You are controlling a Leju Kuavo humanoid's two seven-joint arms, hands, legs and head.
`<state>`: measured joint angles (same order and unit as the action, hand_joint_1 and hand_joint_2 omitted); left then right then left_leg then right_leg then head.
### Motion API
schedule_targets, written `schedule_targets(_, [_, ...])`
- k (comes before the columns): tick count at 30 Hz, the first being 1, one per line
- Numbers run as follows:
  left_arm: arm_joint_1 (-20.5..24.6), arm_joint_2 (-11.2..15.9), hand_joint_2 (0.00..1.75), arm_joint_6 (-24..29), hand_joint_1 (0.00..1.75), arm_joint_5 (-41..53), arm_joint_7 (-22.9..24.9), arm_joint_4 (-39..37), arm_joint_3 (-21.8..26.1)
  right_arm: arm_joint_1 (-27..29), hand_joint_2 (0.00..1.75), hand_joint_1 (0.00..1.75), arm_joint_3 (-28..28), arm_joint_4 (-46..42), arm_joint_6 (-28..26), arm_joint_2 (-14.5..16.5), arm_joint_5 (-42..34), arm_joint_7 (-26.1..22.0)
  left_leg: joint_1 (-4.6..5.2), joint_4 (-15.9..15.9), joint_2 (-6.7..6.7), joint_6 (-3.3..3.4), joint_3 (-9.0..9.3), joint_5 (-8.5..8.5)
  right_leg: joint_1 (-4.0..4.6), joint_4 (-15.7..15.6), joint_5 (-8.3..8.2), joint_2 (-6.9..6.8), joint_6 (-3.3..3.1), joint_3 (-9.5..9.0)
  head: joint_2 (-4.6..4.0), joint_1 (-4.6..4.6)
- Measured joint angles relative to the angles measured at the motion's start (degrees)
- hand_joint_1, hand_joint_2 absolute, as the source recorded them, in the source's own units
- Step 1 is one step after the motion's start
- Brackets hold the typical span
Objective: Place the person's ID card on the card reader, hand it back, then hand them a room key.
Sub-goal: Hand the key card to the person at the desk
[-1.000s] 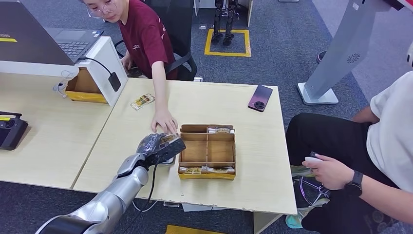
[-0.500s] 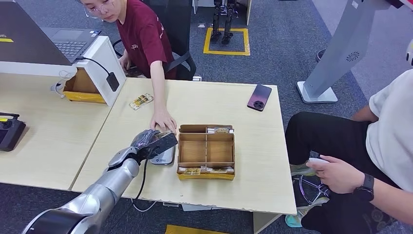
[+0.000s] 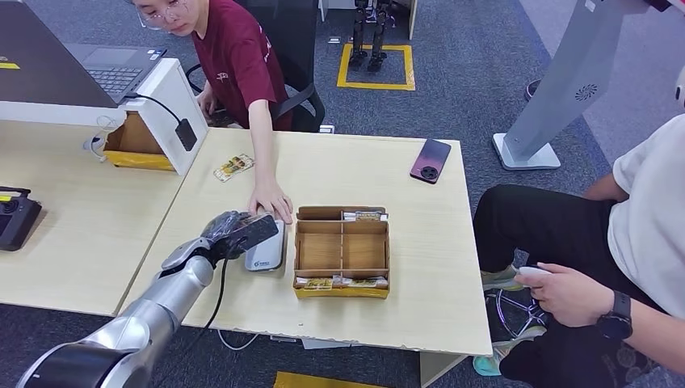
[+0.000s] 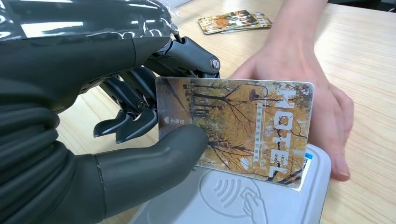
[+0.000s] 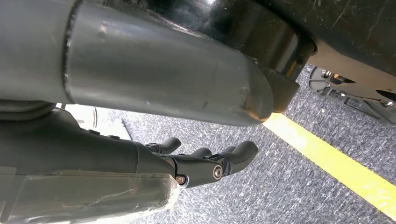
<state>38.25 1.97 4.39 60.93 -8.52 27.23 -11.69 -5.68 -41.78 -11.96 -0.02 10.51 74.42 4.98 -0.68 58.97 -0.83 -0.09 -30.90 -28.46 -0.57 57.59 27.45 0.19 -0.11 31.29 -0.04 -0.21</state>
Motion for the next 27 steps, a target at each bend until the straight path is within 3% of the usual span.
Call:
schedule_targets(14, [0.5, 2.0, 1.75, -1.8, 1.75, -0.3, -0.5, 0.0, -1.4, 0.0, 0.00, 0.00, -0.2, 0.0, 0.1, 0.0, 0.3, 0.0, 0.00, 0.0, 0.02, 0.00, -0.02, 0.00, 0.00, 0.0, -0.01, 0.01, -0.01, 0.01, 0.00, 0.01])
schedule_targets(27, [0.9, 2.6, 1.75, -1.6, 1.75, 3.4, 2.4, 0.0, -7.2, -0.3, 0.00, 0.00, -0.2, 0.0, 0.6, 0.0, 1.2, 0.4, 0.00, 0.0, 0.02, 0.00, 0.03, 0.00, 0.00, 0.0, -0.01, 0.00, -0.01, -0.08, 0.00, 0.01])
